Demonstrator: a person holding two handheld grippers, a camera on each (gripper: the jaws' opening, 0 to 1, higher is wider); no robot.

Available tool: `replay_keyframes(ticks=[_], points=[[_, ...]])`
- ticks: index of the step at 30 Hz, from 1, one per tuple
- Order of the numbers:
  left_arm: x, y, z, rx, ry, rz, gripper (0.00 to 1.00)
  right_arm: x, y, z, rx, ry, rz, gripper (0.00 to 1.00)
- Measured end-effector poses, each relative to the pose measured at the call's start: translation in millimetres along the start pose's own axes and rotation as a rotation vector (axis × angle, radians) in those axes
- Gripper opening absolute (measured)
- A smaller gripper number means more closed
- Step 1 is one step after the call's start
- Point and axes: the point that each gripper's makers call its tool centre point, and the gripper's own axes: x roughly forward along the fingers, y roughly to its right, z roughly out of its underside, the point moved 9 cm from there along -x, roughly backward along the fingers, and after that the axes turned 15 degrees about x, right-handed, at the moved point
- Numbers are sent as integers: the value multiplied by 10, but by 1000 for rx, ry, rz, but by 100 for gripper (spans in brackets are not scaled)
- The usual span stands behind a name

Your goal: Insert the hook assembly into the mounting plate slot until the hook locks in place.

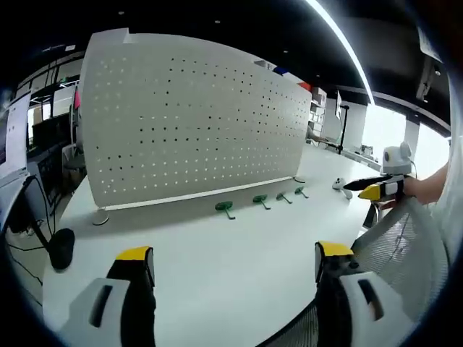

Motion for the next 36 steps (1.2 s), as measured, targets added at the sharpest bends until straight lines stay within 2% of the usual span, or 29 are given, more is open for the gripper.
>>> replay_keyframes(ticks=[2, 6, 14, 16, 18, 21, 27, 30, 36], points=[[-4, -3, 1, 11, 0, -3, 95, 10, -15, 4, 21, 1, -20, 78], [-22, -11, 11, 9, 2, -16, 94, 13, -42, 13, -1, -7, -32, 77], [-14, 12, -12, 34, 12, 0, 94, 8, -66, 8, -23, 1, -49, 77], [-20, 33, -5, 35, 12, 4, 94, -3, -62, 23, -16, -3, -46, 77], [-13, 47, 24, 41, -15, 12, 93, 4, -45, 28, -5, -6, -46, 77], [5, 43, -2, 49, 4, 28, 93, 1, -60, 5, -14, 12, -47, 77], [11, 64, 29, 36, -11, 52, 93, -4, -50, 2, -21, 7, -23, 77], [19, 61, 6, 41, 2, 57, 93, -1, -74, 2, -38, 6, -37, 77], [13, 75, 8, 55, -16, 47, 93, 10, -69, 15, -29, -9, -49, 77]])
